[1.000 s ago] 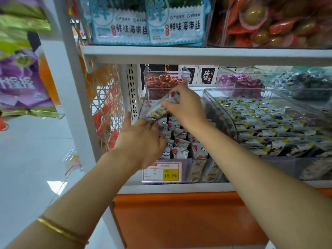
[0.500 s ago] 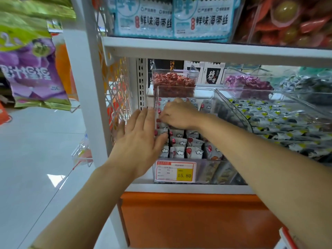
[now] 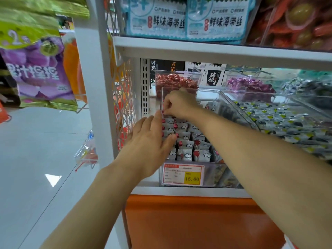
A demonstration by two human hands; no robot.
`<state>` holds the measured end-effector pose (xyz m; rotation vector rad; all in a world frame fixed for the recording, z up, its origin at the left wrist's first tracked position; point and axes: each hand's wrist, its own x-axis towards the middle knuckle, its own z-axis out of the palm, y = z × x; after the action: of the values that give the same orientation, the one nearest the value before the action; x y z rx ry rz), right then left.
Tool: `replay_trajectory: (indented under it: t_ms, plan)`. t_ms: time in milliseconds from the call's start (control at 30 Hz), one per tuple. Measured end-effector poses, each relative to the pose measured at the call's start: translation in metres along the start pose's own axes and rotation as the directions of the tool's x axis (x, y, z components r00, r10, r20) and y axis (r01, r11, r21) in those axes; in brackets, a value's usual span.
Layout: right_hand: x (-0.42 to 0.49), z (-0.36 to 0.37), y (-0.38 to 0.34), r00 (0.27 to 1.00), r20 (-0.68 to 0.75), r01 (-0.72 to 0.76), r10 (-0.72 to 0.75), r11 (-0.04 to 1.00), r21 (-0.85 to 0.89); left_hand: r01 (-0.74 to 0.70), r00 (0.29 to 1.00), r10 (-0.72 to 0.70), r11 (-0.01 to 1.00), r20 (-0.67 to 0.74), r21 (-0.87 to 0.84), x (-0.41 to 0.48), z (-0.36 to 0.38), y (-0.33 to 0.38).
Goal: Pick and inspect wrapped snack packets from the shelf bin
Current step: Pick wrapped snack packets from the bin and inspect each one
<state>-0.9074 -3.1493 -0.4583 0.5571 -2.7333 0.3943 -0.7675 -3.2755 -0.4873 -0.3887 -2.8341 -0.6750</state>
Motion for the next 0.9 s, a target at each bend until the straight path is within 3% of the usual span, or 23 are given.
replay_trajectory:
  t_ms: [100, 200, 300, 400, 533, 633, 700, 900]
  plan:
    - [-0.008, -0.017, -0.002, 0.984, -0.154, -0.028, 0.089, 0.933, 0.36, 0.001, 0.999, -0.003, 0.999, -0.036, -0.039, -0.001, -0.003, 0.0]
    - [-0.033, -0.038, -0.002, 0.914, -0.34, -0.009, 0.219, 0.852, 0.524, -0.008, 0.988, 0.0, 0.999, -0.157, -0.051, -0.005, -0.004, 0.003]
    - [-0.073, -0.053, -0.001, 0.832, -0.419, 0.004, 0.363, 0.751, 0.66, -0.026, 0.948, 0.006, 0.998, -0.318, -0.06, -0.01, -0.005, 0.01]
    - [-0.121, -0.062, 0.002, 0.81, -0.347, -0.01, 0.473, 0.602, 0.798, -0.054, 0.924, -0.004, 0.988, -0.383, -0.141, -0.018, -0.006, 0.017]
    - [-0.169, -0.064, 0.0, 0.838, -0.108, -0.036, 0.535, 0.25, 0.967, -0.041, 0.939, -0.076, 0.943, -0.335, -0.329, -0.029, -0.005, 0.026]
    - [-0.185, -0.064, -0.004, 0.853, 0.019, -0.039, 0.521, 0.028, 0.999, -0.088, 0.956, -0.031, 0.917, -0.29, -0.388, -0.037, -0.006, 0.035]
    - [-0.191, -0.064, -0.005, 0.855, 0.056, -0.03, 0.516, -0.06, 0.998, -0.095, 0.96, -0.052, 0.865, -0.276, -0.493, -0.042, -0.006, 0.038]
    - [-0.202, -0.064, -0.003, 0.884, 0.18, -0.095, 0.431, -0.211, 0.973, 0.069, 0.966, -0.242, 0.582, -0.092, -0.81, -0.044, -0.006, 0.035]
